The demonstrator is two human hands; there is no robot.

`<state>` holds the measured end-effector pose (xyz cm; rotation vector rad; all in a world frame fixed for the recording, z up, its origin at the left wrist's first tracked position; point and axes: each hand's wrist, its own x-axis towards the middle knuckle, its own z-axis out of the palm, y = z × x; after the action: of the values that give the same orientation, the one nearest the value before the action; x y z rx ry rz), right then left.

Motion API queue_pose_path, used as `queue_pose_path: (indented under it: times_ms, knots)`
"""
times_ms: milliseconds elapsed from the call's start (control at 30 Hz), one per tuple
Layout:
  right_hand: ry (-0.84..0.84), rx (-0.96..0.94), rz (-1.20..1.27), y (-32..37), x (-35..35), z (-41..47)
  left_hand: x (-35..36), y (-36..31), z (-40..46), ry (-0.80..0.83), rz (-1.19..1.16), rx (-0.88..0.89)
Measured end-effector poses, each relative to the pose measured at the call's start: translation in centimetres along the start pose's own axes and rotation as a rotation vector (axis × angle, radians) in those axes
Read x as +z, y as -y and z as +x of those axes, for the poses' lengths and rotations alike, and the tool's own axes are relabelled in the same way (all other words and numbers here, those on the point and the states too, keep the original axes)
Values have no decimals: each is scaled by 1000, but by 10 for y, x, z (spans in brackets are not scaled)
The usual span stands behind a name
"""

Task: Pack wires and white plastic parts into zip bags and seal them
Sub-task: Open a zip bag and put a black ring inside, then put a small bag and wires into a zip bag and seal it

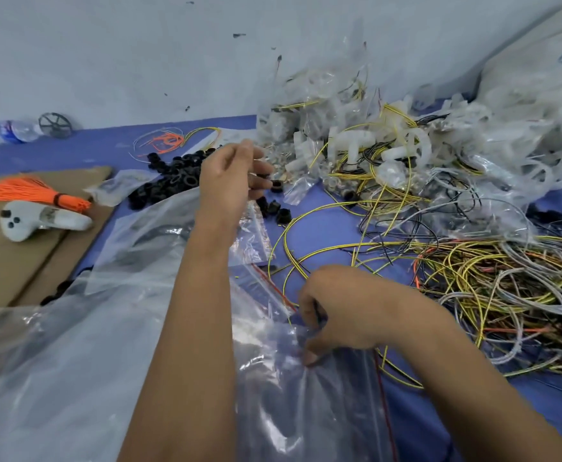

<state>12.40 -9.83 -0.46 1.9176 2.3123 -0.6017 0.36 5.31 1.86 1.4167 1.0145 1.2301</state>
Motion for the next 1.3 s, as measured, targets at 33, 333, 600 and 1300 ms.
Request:
queue_pose_path:
  times_ms: [33,333,600,1300]
  knots:
    - [-15,-21,28,-4,0,2,-2,-2,0,53,18,-22]
    - [-792,32,324,-50,7,17,16,-4,-15,781,638,-190]
    - [-765,210,1038,-74,13,5,6,6,-6,740,585,-116]
    - [-1014,329,900,-87,21,10,-47,8,-2,834,1011,-650]
